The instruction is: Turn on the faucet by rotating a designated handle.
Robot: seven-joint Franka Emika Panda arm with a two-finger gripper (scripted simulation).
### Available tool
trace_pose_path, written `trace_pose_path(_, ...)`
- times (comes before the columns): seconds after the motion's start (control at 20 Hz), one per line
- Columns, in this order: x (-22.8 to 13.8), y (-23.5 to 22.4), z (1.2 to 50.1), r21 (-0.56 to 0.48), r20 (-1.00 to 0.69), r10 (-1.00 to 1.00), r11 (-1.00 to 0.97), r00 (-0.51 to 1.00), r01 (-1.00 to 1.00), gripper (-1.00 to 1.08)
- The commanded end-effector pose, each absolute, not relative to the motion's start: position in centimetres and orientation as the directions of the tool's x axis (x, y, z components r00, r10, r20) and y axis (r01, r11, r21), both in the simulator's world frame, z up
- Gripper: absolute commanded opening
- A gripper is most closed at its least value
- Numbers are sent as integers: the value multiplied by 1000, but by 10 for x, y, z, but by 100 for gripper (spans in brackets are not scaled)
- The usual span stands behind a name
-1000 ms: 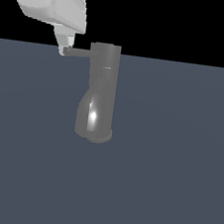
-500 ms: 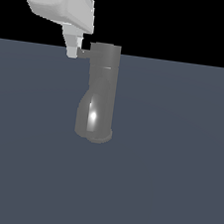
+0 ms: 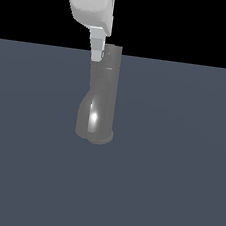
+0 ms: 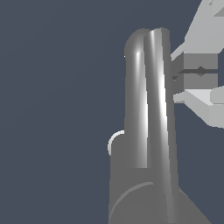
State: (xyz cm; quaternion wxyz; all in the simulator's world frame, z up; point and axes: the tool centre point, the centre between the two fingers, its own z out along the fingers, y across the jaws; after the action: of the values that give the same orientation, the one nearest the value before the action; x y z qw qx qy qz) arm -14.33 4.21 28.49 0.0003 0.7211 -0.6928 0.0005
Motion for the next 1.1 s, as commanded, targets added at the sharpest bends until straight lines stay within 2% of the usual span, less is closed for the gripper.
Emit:
trace_pose_path(0.0, -141, 19, 285, -1, 0, -1000, -21, 21, -1000, -100)
trace_pose_path(0.4, -137, -27, 285, 0, 0, -1000, -19, 19, -1000, -100)
trace_pose_path(0.5, -138, -10, 285, -1, 1, -999, -45, 45, -999, -100)
trace_pose_path(1.05, -112, -35, 285, -1, 1, -999, -37, 37, -999, -100)
